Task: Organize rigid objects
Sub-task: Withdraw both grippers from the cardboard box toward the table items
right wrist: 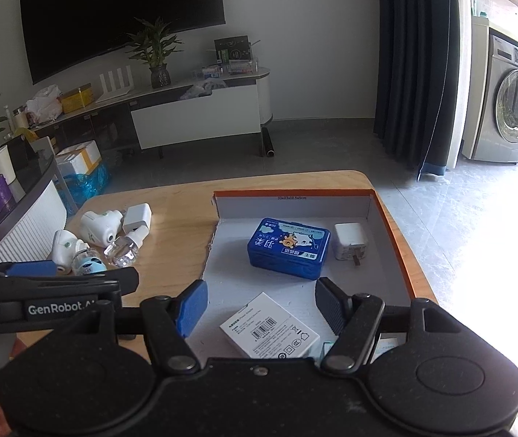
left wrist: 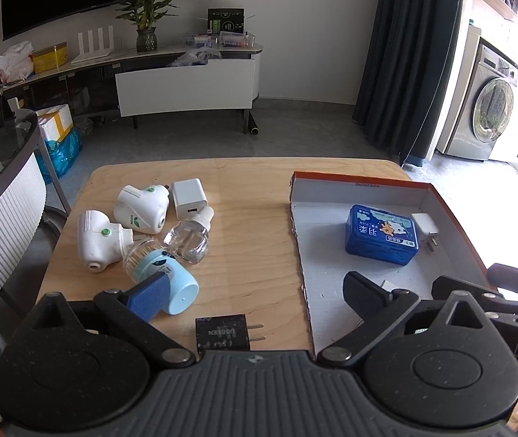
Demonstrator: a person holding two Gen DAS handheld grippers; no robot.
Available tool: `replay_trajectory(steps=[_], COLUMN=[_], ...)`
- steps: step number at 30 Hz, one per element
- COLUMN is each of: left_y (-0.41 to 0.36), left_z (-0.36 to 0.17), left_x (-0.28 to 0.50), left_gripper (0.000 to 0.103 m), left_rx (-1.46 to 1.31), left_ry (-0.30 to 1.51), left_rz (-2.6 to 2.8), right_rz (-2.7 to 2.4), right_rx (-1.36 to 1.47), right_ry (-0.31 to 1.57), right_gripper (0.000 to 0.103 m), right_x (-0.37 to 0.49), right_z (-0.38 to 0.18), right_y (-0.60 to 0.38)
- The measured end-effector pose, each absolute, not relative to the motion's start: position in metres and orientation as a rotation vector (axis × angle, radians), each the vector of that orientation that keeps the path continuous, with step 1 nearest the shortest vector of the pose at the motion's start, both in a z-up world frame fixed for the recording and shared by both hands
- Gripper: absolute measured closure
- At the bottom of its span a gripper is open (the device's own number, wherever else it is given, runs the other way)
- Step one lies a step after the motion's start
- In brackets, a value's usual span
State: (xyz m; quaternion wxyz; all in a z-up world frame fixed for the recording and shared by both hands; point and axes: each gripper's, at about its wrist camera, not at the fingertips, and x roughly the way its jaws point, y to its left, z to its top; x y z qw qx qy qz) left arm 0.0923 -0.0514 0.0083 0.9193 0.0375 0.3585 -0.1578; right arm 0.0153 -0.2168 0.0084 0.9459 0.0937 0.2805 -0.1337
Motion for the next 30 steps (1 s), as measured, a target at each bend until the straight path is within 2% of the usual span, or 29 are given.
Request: replay_trajectory(steps=[30], left_y=[-0.002], left_z=[0.001], left_x=[0.099], left_gripper=[0.0], left_rx=[0.028], left_ry=[0.757], left_rz=[-0.247], right_rz=[-0.163], right_rx=[0.127], right_ry=[0.62], right_gripper=[0.024], right_x=[0.041], right_z=[0.001], right_y=[-0.168])
